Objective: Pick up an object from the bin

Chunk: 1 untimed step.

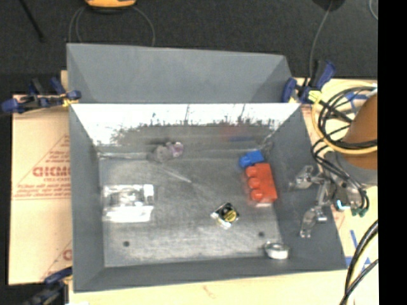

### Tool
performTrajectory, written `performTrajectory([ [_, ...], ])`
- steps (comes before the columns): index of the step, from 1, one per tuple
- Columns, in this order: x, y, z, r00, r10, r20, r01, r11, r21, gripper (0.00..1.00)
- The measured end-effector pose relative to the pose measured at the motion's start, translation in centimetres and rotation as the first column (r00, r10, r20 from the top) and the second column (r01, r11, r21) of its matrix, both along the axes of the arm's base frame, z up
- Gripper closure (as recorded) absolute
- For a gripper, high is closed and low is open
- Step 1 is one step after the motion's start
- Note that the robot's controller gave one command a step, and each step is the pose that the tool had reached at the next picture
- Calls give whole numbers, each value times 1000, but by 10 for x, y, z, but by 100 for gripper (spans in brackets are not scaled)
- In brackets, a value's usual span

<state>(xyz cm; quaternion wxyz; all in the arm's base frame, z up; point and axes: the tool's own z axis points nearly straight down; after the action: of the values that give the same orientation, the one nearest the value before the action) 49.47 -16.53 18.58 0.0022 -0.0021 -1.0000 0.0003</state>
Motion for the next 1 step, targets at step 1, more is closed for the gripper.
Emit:
performTrajectory([
  [1,8,38,-86,1000,-20,1,20,1000,3,0],
])
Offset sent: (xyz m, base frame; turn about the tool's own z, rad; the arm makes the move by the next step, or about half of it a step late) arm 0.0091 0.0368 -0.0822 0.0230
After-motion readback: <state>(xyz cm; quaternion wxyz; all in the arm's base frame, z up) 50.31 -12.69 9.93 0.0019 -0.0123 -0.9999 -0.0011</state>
